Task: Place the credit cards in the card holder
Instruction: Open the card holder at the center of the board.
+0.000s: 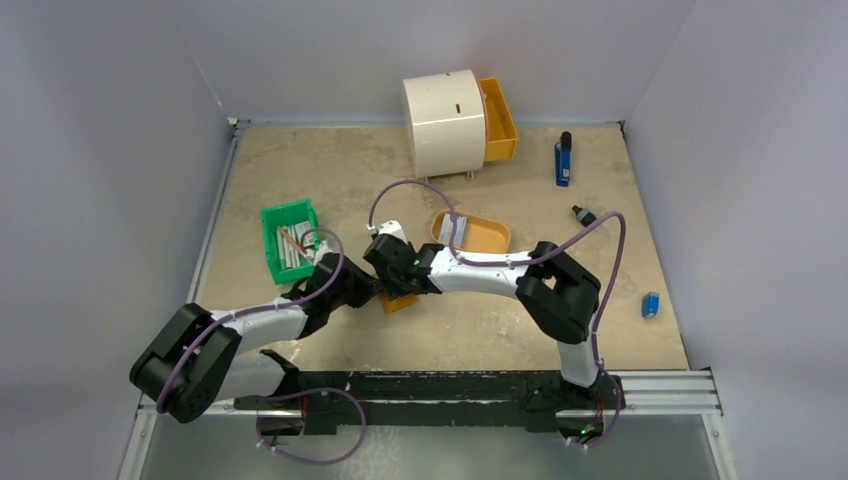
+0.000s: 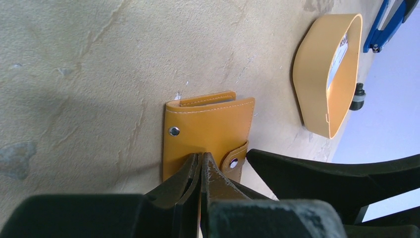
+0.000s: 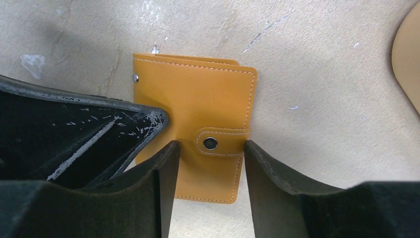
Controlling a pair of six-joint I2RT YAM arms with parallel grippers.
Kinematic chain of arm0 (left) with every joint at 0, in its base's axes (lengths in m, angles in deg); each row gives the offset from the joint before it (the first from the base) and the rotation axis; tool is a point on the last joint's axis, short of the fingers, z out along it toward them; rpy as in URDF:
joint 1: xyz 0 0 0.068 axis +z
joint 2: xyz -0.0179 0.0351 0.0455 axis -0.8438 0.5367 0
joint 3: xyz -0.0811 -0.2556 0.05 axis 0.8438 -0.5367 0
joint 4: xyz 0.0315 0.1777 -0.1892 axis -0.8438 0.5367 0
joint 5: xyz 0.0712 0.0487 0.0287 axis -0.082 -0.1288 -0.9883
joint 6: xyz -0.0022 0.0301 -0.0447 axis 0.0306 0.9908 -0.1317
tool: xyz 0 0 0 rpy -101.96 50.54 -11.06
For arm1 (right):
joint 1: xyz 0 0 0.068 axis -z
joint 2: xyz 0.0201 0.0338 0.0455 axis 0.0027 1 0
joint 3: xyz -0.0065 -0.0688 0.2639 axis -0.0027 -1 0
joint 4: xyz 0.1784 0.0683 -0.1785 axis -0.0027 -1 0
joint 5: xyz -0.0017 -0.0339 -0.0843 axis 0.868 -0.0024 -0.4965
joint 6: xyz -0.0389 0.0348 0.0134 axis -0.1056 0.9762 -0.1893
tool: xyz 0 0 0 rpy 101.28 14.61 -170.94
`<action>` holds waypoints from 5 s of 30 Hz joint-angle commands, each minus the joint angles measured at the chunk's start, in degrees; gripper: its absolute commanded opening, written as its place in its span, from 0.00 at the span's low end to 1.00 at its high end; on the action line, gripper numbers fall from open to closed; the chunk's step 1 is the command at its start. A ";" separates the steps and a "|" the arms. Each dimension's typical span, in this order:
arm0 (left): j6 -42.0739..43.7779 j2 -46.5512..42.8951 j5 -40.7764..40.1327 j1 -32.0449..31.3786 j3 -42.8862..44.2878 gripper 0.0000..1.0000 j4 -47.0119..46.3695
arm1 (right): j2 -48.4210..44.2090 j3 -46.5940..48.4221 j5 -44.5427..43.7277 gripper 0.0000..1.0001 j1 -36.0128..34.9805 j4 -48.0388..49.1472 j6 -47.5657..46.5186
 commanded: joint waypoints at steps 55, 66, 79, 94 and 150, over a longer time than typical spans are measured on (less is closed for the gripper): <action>14.18 -6.88 6.70 -0.18 10.80 0.77 10.79 | -33.90 -20.85 10.34 0.00 4.75 4.89 5.92; 15.48 -1.14 10.37 -2.37 11.08 0.79 3.41 | -34.30 -22.53 11.37 0.00 5.52 6.85 4.13; 16.48 7.59 8.47 -3.19 11.72 0.53 3.18 | -36.83 -25.78 8.94 0.00 7.57 3.78 5.83; 13.24 7.80 6.28 -3.35 6.18 0.25 -1.12 | -39.73 -35.05 1.40 0.25 9.07 -10.58 20.43; 14.11 -0.54 8.13 -3.81 4.20 0.62 -1.18 | -36.67 -42.12 18.02 0.00 15.56 18.10 12.74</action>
